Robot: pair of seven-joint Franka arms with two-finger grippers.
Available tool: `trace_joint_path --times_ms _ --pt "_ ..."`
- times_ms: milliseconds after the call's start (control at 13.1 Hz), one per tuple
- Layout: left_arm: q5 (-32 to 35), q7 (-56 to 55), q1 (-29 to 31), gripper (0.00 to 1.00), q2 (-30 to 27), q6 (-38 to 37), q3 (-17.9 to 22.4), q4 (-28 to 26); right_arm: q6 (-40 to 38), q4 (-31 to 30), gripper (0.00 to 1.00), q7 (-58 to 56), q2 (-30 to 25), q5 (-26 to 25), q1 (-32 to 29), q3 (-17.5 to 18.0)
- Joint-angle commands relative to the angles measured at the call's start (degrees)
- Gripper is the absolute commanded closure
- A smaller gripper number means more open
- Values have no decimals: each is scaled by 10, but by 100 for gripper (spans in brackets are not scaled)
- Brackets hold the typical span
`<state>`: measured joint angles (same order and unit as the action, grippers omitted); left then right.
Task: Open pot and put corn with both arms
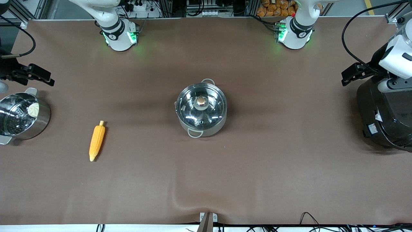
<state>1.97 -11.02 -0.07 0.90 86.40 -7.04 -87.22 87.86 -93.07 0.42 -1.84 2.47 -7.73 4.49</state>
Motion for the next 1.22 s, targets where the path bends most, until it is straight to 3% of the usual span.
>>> trace_joint_path --times_ms 0,994,1146 --pt "7 2 4 0 2 -11 -3 12 -8 -1 0 7 -11 9 8 -8" --pt "7 -3 -5 0 14 -12 -4 12 -7 -1 0 7 -10 9 8 -7" --pt "6 -20 -27 0 22 -11 -32 12 -6 -2 0 7 -9 9 8 -7"
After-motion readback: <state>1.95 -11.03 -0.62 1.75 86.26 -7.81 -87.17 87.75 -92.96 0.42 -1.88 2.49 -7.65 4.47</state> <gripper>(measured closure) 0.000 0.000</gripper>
